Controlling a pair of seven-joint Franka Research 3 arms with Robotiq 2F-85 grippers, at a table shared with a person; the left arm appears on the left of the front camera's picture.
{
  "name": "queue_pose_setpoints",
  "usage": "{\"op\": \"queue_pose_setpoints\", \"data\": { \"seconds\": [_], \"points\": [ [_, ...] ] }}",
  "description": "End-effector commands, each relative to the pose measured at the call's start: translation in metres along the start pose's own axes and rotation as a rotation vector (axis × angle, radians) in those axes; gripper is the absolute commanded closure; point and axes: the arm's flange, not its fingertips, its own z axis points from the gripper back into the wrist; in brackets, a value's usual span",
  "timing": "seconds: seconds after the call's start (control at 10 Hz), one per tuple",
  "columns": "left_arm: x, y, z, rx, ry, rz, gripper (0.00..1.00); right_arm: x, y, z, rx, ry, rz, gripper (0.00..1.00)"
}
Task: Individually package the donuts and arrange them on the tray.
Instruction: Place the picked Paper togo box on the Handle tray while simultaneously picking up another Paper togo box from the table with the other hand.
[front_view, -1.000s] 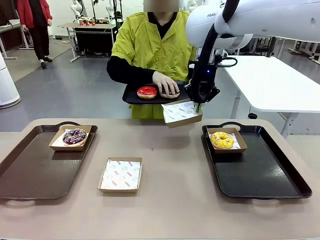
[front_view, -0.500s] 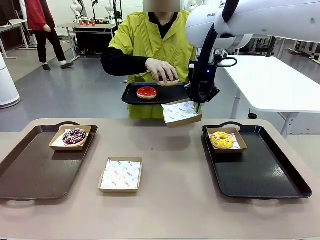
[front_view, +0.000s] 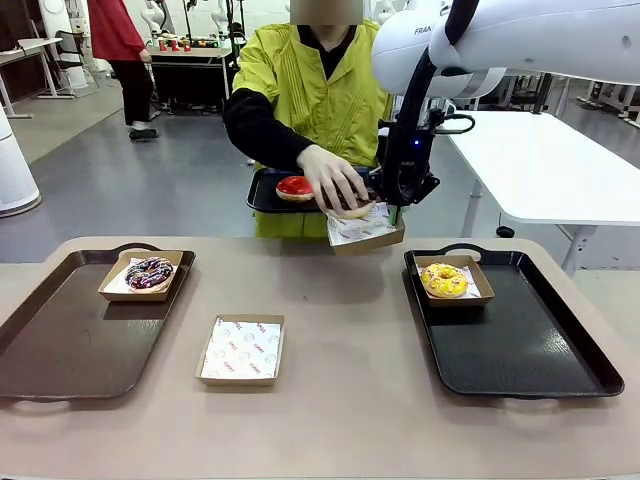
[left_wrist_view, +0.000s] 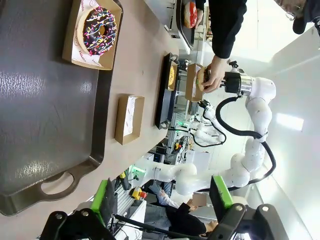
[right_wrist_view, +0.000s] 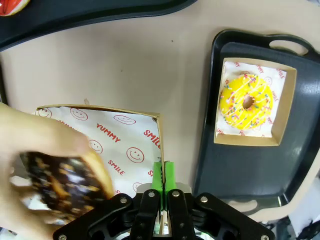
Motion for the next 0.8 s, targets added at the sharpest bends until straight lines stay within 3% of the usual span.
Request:
{"op": "queue_pose_setpoints", "data": {
  "seconds": [0.0,0.7],
  "points": [
    [-0.0015,-0.0001,0.0015,-0.008,0.002,0.001,0.0,-0.001,-0.0017,0.0014,0.002,-0.001,-0.002,1.0],
    [-0.0015,-0.0001,0.0015,-0.008,0.002,0.001,0.0,-0.001,-0.0017,0.0014,0.002,-0.001,-0.002,1.0]
  ]
}}
